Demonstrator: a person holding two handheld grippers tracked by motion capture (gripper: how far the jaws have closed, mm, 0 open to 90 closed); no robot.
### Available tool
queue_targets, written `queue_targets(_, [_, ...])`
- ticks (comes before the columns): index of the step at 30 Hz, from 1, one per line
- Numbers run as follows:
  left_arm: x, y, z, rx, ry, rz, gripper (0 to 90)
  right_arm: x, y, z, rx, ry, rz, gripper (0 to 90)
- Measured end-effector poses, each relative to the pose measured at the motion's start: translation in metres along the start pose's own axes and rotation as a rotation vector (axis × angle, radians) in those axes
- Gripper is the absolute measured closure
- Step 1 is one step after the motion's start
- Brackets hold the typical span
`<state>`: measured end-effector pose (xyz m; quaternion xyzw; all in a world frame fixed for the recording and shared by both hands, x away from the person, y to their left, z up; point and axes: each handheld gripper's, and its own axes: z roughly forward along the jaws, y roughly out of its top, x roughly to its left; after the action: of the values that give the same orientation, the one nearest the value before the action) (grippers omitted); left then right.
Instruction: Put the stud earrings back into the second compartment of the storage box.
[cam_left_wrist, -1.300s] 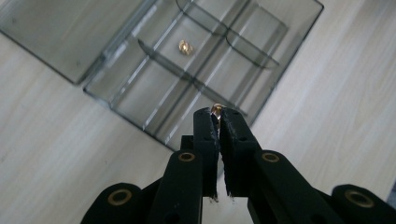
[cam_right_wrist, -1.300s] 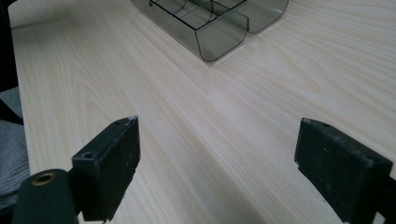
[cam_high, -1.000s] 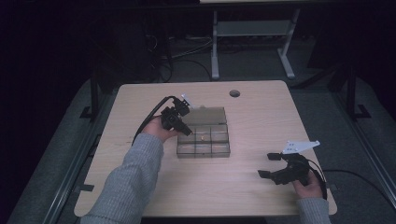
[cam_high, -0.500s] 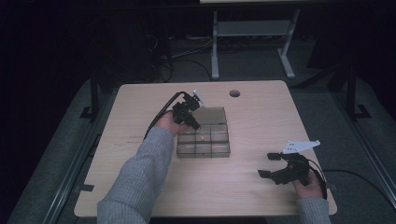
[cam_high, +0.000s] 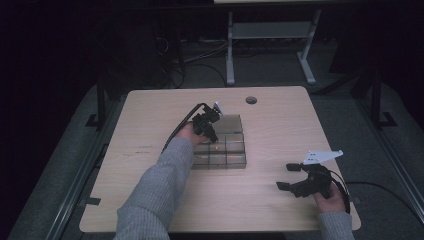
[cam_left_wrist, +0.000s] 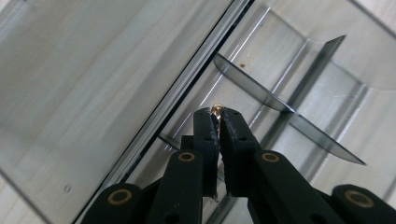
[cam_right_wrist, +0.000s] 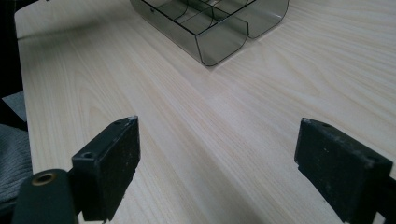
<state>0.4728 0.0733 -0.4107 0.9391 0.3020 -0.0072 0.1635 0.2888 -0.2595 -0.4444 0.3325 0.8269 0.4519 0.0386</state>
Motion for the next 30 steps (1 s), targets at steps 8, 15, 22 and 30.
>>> queue_targets(8, [0.001, 0.003, 0.016, 0.032, 0.01, -0.012, 85.1, -0.001, 0.0, -0.001, -0.004, -0.001, 0.002, 14.0])
queue_targets(15, [0.002, 0.003, 0.019, 0.047, 0.014, -0.012, 85.0, -0.001, 0.0, -0.001, -0.005, -0.001, 0.001, 14.1])
queue_targets(22, [0.002, 0.003, 0.021, 0.054, 0.018, -0.007, 85.0, -0.001, 0.0, -0.001, -0.006, -0.001, -0.001, 14.0])
queue_targets(30, [0.001, 0.003, 0.019, 0.051, 0.032, 0.008, 83.4, -0.002, 0.0, -0.002, -0.01, -0.004, 0.002, 14.0])
